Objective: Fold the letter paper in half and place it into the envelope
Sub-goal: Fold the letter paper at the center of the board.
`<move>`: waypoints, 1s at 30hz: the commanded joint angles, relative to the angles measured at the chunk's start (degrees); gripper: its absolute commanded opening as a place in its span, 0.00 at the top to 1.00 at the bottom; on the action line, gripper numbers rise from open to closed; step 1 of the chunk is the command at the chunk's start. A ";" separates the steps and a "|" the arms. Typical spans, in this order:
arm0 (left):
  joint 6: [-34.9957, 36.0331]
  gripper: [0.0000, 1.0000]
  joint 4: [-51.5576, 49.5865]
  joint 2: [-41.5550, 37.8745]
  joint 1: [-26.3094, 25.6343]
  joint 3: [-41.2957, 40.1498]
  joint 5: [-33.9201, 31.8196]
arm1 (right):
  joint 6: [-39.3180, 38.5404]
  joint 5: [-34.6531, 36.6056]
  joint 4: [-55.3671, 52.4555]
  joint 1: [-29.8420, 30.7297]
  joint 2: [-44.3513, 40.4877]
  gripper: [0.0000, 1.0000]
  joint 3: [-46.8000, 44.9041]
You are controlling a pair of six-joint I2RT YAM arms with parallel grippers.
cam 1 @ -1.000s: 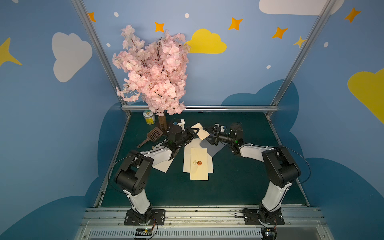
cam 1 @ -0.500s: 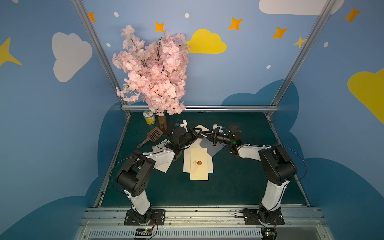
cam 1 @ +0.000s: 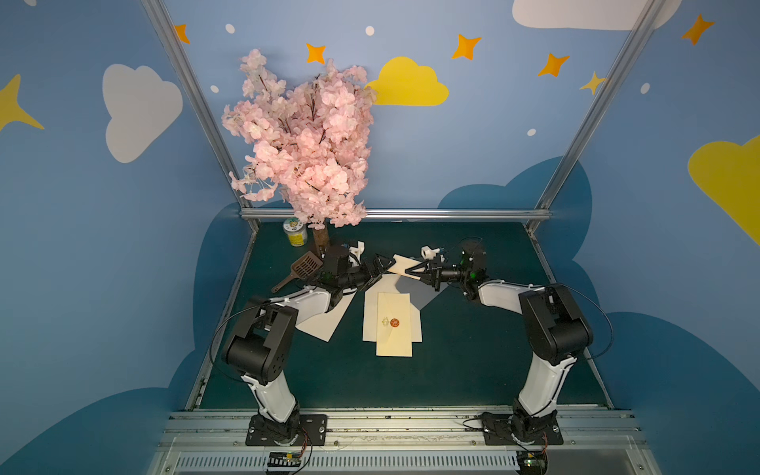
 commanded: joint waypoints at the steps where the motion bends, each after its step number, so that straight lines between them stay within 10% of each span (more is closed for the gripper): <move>1: 5.47 0.00 -1.71 1.56 1.57 2.62 10.11 | -16.64 -6.49 -21.95 -0.45 -4.06 1.00 4.56; 7: 1.80 0.00 4.94 5.54 1.70 5.33 19.49 | -55.49 -0.54 -73.71 1.28 -3.93 1.00 21.60; 30: -14.82 0.30 27.18 11.39 0.92 4.54 28.11 | -60.27 6.41 -78.74 2.67 0.72 1.00 26.23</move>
